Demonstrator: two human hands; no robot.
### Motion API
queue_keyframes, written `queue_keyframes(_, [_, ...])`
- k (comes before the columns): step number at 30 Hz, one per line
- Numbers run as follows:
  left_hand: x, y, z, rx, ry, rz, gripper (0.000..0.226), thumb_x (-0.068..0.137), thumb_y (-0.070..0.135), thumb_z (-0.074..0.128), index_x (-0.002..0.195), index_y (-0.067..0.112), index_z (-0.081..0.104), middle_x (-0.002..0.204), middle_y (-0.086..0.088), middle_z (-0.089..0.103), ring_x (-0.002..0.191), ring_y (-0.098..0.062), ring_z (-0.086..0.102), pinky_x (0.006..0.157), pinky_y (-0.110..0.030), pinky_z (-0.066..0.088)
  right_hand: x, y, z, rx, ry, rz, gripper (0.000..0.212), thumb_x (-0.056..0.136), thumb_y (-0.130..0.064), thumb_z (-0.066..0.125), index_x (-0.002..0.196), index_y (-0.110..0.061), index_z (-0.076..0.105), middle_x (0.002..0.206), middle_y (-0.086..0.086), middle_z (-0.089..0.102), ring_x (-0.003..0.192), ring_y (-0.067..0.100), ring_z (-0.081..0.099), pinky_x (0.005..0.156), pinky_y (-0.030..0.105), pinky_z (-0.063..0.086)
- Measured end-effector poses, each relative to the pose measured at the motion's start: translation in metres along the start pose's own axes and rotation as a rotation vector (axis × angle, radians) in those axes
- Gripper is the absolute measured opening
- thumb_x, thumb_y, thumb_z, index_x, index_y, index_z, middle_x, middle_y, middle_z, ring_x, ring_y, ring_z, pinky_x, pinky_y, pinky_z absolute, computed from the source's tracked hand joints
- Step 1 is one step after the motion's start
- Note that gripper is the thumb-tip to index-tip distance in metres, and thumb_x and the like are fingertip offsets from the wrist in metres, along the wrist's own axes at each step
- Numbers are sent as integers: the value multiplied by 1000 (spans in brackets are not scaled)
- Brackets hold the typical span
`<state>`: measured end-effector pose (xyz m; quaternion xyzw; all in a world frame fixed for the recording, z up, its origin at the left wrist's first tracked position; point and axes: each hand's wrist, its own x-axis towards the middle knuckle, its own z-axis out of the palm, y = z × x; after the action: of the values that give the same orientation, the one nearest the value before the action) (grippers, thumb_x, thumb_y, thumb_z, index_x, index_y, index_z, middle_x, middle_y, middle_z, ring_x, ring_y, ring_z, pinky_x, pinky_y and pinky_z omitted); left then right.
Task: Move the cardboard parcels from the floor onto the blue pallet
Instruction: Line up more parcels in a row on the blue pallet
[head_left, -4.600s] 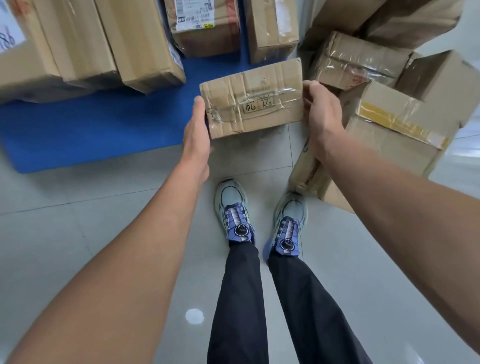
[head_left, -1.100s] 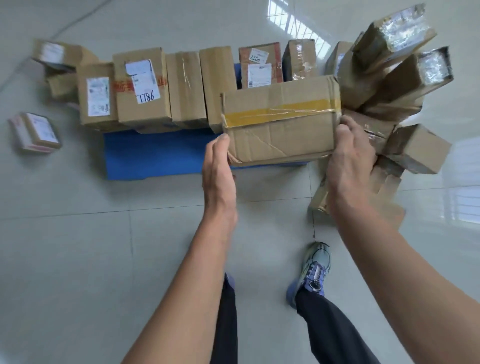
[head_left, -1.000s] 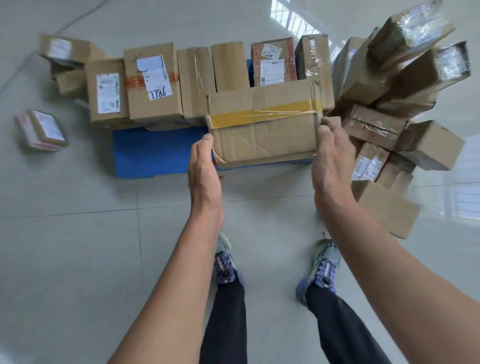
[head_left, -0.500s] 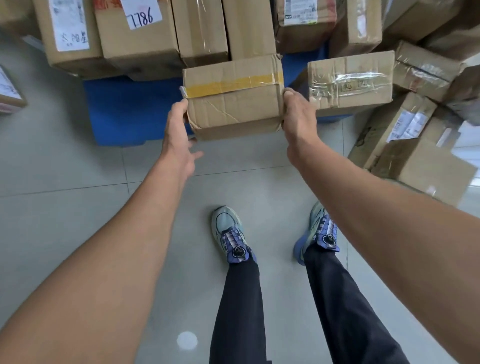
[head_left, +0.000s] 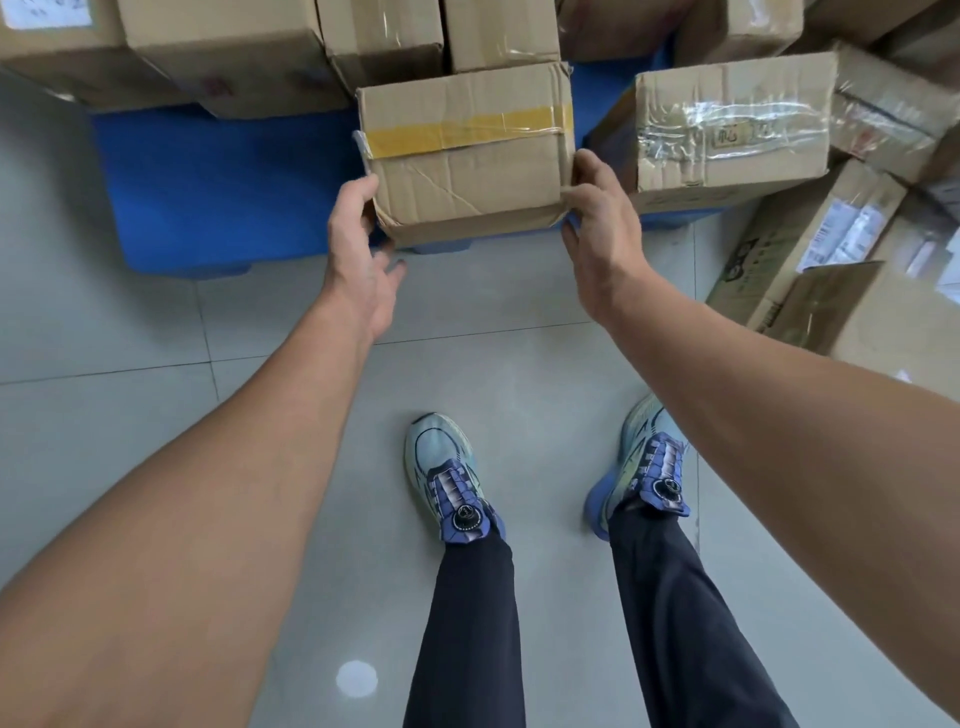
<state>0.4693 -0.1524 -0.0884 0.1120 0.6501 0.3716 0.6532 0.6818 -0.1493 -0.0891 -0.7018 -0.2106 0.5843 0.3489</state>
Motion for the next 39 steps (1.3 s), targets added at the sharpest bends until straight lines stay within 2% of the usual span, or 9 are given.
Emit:
queue_keyframes(2, [4, -3, -2, -5, -15, -28, 37, 95, 51, 50, 121, 35, 69, 131, 8, 67, 132, -17, 52, 120, -45, 23, 2, 9, 1, -15, 32, 50, 66, 89, -4, 48, 153, -19, 44, 151, 2, 50, 132, 15, 50, 113, 31, 40])
queue_keyframes(3, [6, -6, -3, 3, -21, -52, 42, 97, 56, 47, 129, 36, 65, 140, 5, 61, 140, -20, 46, 123, -47, 20, 3, 14, 1, -34, 42, 74, 67, 84, -4, 49, 150, -20, 46, 143, 0, 51, 119, 11, 53, 101, 26, 45])
queue_keyframes(6, [13, -15, -6, 20, -29, -119, 72, 98, 71, 37, 158, 32, 38, 167, -2, 31, 157, -30, 18, 126, -53, 12, 6, 29, 0, -130, 24, 120, 67, 77, 2, 46, 143, -11, 53, 97, -7, 53, 75, 4, 39, 64, 20, 31])
queue_keyframes(10, [21, -19, -4, 11, -43, -111, 77, 97, 75, 35, 161, 32, 33, 167, 0, 33, 156, -25, 24, 126, -55, 13, 9, 33, -1, -118, 17, 149, 67, 63, -2, 44, 128, -17, 58, 86, -16, 45, 74, 1, 40, 58, 21, 32])
queue_keyframes(13, [26, -18, -1, 17, -32, -84, 76, 97, 73, 39, 161, 34, 32, 165, 0, 36, 153, -22, 31, 124, -55, 16, 11, 31, -4, -91, 30, 143, 71, 70, 3, 45, 138, -11, 59, 96, -13, 52, 86, 5, 46, 69, 21, 38])
queue_keyframes(16, [26, -19, 3, 42, -39, -78, 76, 96, 72, 43, 161, 35, 30, 167, 0, 33, 152, -22, 32, 122, -55, 19, 12, 33, -7, -64, 44, 149, 72, 84, 8, 47, 153, -14, 48, 139, -4, 57, 124, 14, 53, 105, 32, 48])
queue_keyframes(18, [27, -22, 4, 57, -35, -76, 75, 96, 70, 45, 161, 35, 30, 167, 0, 31, 152, -20, 33, 121, -55, 20, 10, 34, -8, -70, 42, 139, 75, 89, 9, 46, 159, -17, 39, 156, 0, 48, 139, 16, 47, 118, 41, 41])
queue_keyframes(31, [23, -34, 12, 101, -23, -58, 60, 103, 54, 48, 157, 32, 35, 164, 3, 36, 149, -18, 36, 122, -55, 19, 3, 37, -19, -61, 35, 106, 72, 94, 4, 51, 161, -16, 35, 158, 0, 45, 142, 19, 46, 118, 44, 42])
queue_keyframes(39, [25, -31, 18, 108, -28, -68, 61, 102, 54, 48, 157, 31, 36, 164, 3, 37, 149, -19, 37, 121, -57, 21, 6, 36, -20, -65, 59, 119, 69, 91, 1, 52, 156, -21, 44, 141, -5, 54, 126, 20, 55, 112, 44, 49])
